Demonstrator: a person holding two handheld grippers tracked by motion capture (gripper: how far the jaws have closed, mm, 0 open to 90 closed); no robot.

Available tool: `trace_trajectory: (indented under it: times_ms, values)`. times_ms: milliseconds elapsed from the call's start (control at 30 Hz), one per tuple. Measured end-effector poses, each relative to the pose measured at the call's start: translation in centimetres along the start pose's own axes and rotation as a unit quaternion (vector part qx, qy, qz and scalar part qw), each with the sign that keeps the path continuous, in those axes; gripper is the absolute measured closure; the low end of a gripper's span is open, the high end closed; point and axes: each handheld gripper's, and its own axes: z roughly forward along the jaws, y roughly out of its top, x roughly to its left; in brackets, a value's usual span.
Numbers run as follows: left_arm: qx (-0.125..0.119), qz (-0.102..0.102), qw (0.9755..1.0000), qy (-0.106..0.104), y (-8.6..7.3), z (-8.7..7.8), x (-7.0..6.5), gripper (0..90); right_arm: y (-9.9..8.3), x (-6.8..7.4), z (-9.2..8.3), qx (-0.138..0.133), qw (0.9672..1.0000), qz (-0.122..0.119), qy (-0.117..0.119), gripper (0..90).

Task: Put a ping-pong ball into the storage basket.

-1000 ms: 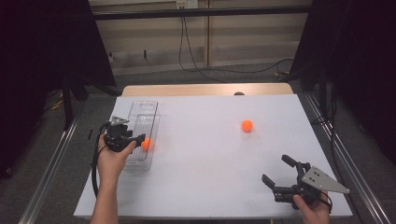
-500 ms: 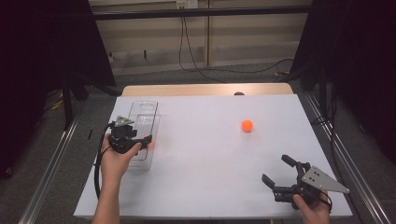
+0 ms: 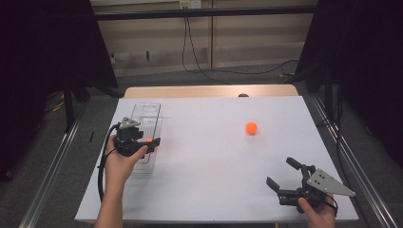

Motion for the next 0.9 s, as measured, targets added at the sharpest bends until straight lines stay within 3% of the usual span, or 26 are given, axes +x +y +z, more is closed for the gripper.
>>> trace_trajectory:
  times_ms: [400,900]
  values:
    - [-0.009,0.013,0.9991,-0.038,0.5,0.3,-1.7,21.6,0.0,-0.1,0.0,0.001,1.0,0.0,-0.002,2.3]
    - [-0.001,0.028,0.9979,-0.058,0.7,1.2,-3.4,17.4,0.0,-0.1,0.1,0.001,1.0,0.001,-0.001,2.3]
